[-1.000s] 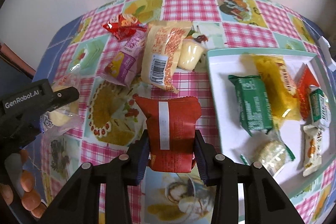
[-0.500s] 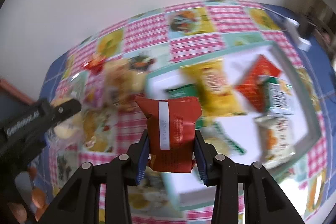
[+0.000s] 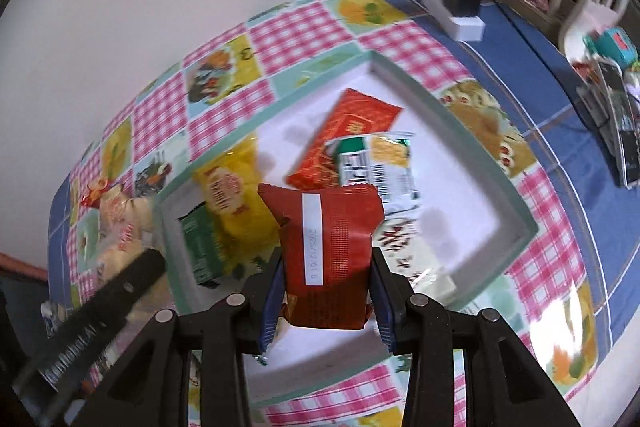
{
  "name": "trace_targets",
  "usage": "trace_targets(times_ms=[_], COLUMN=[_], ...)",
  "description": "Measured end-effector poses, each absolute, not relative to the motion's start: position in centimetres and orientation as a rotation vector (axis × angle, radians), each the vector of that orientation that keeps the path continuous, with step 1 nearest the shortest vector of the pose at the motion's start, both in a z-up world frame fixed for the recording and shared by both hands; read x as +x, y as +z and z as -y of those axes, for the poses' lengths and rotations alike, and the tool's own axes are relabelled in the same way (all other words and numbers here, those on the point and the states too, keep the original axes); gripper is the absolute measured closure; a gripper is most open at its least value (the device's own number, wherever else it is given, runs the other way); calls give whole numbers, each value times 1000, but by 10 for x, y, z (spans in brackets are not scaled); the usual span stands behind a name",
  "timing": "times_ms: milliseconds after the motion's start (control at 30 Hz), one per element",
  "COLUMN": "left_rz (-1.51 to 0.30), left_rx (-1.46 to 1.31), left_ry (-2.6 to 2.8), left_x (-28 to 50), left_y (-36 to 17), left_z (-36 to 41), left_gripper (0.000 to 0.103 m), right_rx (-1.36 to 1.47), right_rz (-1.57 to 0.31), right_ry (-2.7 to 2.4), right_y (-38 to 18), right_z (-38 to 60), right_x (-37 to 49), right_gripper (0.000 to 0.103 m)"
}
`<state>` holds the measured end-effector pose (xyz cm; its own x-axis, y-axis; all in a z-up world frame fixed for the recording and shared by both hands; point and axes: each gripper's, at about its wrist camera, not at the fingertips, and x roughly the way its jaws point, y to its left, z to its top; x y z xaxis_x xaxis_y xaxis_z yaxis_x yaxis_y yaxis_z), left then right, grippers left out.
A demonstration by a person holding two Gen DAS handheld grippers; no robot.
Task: Organize snacks
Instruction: 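Carry the bun packet and red packet into the white tray and open both tools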
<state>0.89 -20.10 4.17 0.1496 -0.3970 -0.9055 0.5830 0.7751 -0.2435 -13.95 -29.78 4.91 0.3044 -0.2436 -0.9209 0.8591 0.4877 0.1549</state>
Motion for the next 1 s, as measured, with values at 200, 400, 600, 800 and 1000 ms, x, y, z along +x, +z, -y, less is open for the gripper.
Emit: trace_targets(times_ms=[200, 400, 600, 800, 1000], left_rz=[-1250, -1279, -1351, -1353, -1353], left_rx=[238, 242, 203, 177, 152], left_ry=[-718, -700, -687, -679, -681], left_x=[-4, -1, 3, 6, 8], left_y=[32, 19, 3, 5, 10], left_z=[212, 211, 208, 204, 198], left_gripper=[47, 47, 46, 34, 33], right_rx=[772, 768, 781, 794, 804], right_rz=[-1009, -1039, -1073, -1105, -1109], right_ry=[-826, -807, -794, -789, -794], right_y=[44, 38, 28, 21, 20], right_z=[303, 299, 299, 301, 301], right_x=[-145, -140, -137, -136, -137], right_gripper=[61, 61, 61, 61, 57])
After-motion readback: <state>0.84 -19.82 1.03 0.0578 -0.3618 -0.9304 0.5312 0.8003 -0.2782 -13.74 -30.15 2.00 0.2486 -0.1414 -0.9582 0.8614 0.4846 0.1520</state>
